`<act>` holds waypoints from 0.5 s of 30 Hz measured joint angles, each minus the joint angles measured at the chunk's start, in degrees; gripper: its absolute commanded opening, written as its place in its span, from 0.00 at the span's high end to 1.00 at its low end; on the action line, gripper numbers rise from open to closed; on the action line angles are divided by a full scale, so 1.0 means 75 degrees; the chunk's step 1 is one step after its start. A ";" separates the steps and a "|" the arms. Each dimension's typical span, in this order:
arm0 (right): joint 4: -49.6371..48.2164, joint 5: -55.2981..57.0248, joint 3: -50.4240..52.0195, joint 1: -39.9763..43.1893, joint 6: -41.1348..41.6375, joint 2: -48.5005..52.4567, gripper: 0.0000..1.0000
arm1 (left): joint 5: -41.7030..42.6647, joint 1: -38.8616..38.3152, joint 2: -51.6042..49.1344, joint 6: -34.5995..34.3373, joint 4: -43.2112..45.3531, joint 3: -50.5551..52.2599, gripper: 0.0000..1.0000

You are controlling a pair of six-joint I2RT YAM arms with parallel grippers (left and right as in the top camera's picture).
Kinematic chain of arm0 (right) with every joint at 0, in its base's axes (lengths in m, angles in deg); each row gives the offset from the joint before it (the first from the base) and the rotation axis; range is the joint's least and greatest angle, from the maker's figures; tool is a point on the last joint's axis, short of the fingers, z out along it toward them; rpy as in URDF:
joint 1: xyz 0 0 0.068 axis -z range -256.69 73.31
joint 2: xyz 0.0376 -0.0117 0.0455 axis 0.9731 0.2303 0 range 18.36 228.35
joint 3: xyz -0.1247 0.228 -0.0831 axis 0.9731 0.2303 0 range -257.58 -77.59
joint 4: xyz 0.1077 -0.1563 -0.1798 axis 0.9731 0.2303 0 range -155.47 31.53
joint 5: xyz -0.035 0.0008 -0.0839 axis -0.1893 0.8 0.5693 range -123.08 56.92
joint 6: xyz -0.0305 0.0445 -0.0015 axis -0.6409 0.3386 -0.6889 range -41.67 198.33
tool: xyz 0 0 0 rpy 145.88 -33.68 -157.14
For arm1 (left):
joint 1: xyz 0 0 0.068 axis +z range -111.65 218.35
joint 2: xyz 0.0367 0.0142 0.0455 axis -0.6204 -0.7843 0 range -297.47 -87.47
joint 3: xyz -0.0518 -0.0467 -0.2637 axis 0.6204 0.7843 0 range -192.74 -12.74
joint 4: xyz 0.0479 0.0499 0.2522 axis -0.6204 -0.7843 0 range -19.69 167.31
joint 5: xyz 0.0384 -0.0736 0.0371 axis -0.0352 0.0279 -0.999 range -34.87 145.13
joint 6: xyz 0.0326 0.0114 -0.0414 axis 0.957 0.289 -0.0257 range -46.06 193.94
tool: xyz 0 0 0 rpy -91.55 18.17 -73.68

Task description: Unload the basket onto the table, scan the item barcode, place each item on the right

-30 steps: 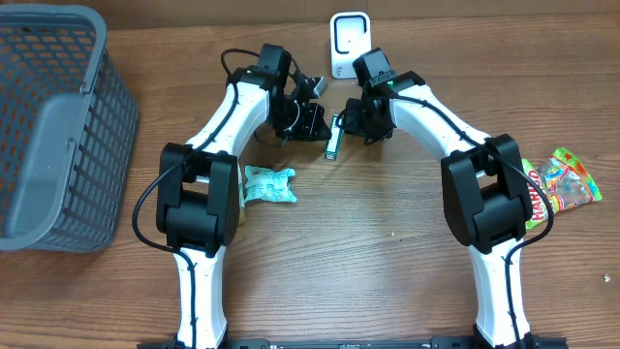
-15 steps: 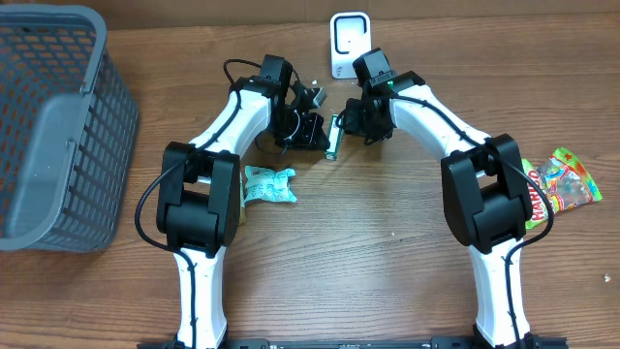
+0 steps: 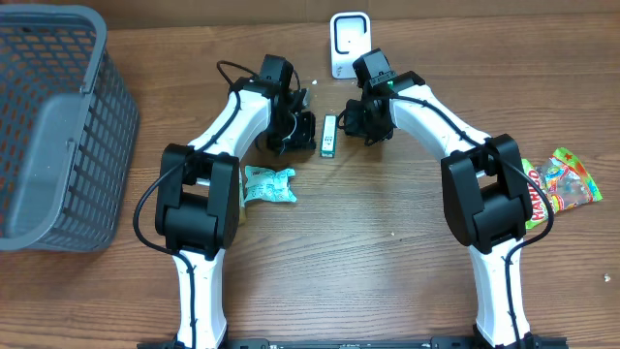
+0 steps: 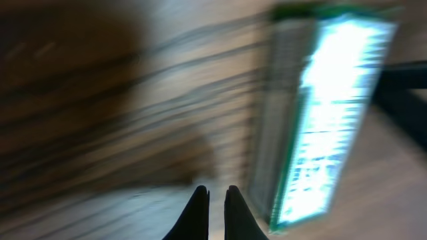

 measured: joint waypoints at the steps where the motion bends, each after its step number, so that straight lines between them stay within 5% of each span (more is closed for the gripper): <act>1: 0.0009 0.0000 0.0000 0.0003 -0.0009 0.0000 0.60 | -0.0221 0.0000 -0.0041 -0.0108 -0.0047 0.0073 0.96; 9: 0.0009 -0.0052 0.0000 0.0000 -0.0061 0.0000 0.59 | -0.0551 0.0012 -0.0055 -0.0562 -0.0085 0.0108 0.96; 15: -0.0009 -0.0574 -0.0003 0.0000 -0.0364 0.0000 0.47 | -0.0863 0.0254 -0.0070 -0.0659 -0.1139 -0.0353 0.96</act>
